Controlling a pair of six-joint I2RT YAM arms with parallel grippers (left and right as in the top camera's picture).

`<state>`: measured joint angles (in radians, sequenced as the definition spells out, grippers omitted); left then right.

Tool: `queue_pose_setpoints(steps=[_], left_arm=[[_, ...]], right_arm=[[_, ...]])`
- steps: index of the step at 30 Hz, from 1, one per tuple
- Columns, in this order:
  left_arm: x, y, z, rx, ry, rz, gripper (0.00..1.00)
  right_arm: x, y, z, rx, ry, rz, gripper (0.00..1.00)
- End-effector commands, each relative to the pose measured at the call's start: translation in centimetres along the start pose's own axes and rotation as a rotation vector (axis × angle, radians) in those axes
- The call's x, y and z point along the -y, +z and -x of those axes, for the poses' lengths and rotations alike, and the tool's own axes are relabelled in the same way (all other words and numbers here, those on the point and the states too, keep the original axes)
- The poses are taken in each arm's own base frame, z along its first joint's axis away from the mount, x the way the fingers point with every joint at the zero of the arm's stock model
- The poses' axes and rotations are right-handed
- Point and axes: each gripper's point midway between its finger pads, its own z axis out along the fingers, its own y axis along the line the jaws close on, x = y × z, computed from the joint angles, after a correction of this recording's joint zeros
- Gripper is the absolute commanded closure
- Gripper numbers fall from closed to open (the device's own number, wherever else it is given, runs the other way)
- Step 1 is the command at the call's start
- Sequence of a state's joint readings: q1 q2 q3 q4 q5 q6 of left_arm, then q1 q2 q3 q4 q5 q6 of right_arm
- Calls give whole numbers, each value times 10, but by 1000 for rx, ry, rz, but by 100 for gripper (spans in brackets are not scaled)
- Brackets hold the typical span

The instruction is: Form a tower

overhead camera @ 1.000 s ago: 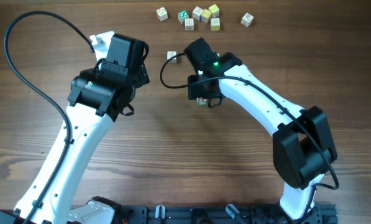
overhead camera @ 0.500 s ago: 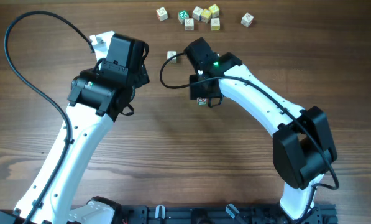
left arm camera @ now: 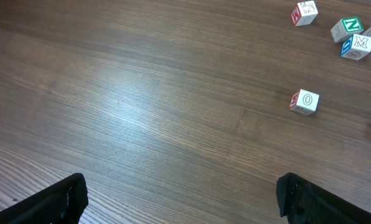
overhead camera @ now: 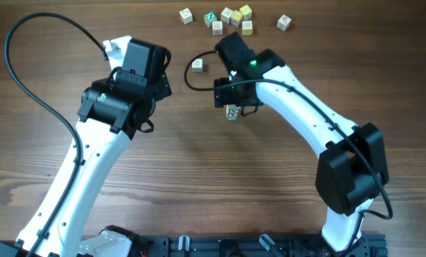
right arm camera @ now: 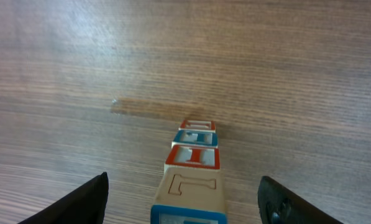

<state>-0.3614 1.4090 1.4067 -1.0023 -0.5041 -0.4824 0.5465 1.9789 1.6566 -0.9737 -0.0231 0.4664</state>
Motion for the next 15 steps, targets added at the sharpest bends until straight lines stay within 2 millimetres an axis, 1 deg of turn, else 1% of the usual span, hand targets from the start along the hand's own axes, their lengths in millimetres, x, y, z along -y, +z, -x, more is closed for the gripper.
queue_pose_setpoints(steps=[1,3,5,8,11,12,15], left_arm=[[-2,-1,2,7,4,1,0],[-2,-1,2,7,4,1,0],[-2,-1,2,7,4,2,0],[-2,-1,2,7,4,1,0],[-2,-1,2,7,4,1,0],[-2,-1,2,7,4,1,0],[-2,-1,2,7,4,1,0]], right_arm=[[-8,0,5,-20,-11,42,23],[-7,0,5,-24,-11,40,23],[-3,11,-1,-55,-12,17,24],[2,32,-9,-107,-9,-16,29],[2,32,-10,-110,-10,-17,33],[2,32,-10,-112,-10,-18,38],[-2,32,-11,-109,-19,-16,43]])
